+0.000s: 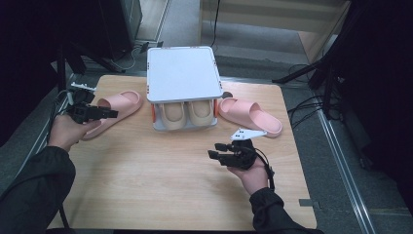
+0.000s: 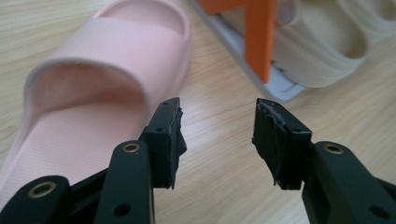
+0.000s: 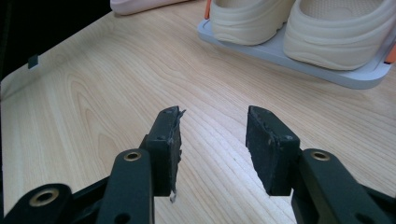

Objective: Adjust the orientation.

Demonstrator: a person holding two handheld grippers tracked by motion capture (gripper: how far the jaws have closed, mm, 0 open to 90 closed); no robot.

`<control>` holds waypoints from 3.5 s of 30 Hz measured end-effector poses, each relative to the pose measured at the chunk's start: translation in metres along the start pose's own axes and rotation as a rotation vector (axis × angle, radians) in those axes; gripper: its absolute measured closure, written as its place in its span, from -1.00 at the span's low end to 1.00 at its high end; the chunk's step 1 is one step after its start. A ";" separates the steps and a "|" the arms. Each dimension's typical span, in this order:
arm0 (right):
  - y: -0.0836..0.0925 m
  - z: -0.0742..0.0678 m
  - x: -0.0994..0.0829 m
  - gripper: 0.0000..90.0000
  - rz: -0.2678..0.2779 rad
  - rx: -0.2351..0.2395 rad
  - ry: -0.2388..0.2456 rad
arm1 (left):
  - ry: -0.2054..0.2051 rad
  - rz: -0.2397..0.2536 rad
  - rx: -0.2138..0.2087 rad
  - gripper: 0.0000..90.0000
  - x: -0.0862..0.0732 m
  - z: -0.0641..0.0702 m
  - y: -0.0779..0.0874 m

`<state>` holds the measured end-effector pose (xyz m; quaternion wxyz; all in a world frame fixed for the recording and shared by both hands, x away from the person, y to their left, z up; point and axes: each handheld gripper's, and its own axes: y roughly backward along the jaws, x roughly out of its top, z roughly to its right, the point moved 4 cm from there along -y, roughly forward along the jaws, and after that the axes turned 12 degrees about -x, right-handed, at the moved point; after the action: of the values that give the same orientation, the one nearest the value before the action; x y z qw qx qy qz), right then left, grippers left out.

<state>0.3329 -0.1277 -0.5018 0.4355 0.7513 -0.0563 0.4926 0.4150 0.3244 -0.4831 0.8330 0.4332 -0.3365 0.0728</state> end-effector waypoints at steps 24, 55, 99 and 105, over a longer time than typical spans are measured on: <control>0.018 0.014 -0.022 0.23 -0.022 -0.080 -0.051 | 0.051 0.022 0.022 0.47 -0.003 -0.047 -0.038; 0.004 0.017 -0.017 0.16 -0.052 -0.054 -0.083 | 0.015 -0.004 0.034 0.88 0.002 -0.008 -0.002; -0.025 -0.004 0.003 0.16 -0.075 0.011 -0.003 | -0.135 -0.112 -0.254 0.87 -0.058 0.173 -0.049; -0.026 -0.007 0.003 0.16 -0.075 0.008 0.011 | -0.163 -0.127 -0.275 0.87 -0.057 0.193 -0.069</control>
<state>0.3426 -0.1060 -0.5140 0.4508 0.7521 -0.0238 0.4802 0.3038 0.1434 -0.4885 0.8572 0.3400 -0.3817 -0.0622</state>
